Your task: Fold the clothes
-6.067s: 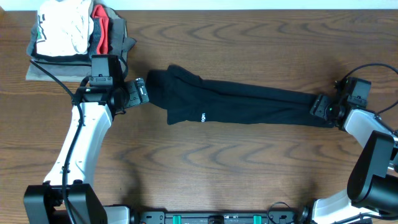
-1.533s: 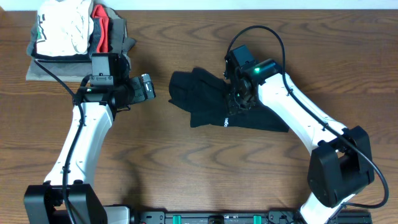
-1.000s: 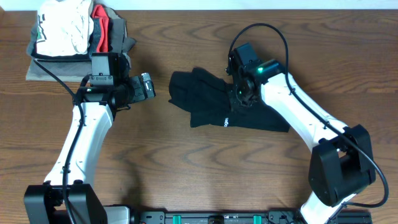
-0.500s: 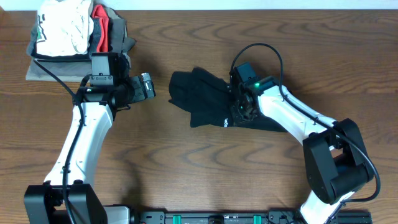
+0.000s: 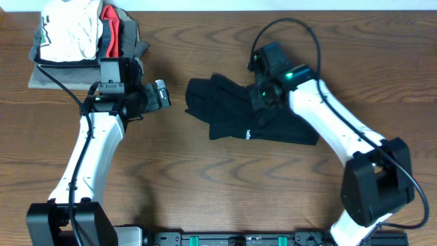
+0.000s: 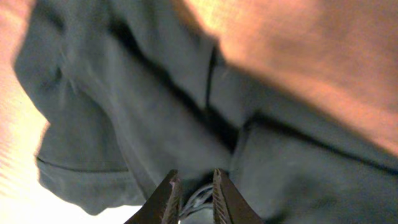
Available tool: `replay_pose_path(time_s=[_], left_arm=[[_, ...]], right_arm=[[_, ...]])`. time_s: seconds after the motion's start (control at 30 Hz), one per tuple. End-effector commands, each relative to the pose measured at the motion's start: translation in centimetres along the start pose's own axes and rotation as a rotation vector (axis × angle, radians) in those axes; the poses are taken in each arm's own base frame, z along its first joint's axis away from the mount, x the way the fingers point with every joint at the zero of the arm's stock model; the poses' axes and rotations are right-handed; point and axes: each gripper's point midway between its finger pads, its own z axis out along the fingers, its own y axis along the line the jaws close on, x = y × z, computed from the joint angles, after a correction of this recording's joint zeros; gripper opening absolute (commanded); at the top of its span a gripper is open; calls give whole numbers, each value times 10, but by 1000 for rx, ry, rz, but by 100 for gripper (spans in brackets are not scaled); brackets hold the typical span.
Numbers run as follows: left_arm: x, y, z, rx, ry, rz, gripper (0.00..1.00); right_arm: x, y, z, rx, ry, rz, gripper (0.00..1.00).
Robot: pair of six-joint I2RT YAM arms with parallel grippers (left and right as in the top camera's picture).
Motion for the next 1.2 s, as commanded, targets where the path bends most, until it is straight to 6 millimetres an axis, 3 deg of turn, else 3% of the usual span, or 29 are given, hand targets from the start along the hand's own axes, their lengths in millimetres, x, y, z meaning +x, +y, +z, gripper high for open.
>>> replay_pose_path(time_s=[0.0, 0.17, 0.4, 0.57, 0.73, 0.9, 1.17], left_arm=[[-10, -5, -5, 11, -30, 34, 98], [-4, -16, 4, 84, 1, 151, 98], [8, -52, 53, 367, 64, 291, 98], [10, -78, 72, 573, 90, 340, 99], [10, -83, 84, 603, 113, 361, 99], [25, -88, 99, 599, 154, 385, 99], [32, -76, 121, 410, 174, 433, 98]], right_arm=[[-7, -15, -12, 16, -21, 16, 17], [3, -27, -8, 44, 23, 35, 14], [2, -40, -11, 58, 20, 63, 16], [7, -50, -24, 70, 32, 80, 17], [5, -59, -41, 77, 6, 102, 17], [-1, -66, -54, 86, -36, 117, 20], [-4, -75, -56, 111, -50, 115, 23]])
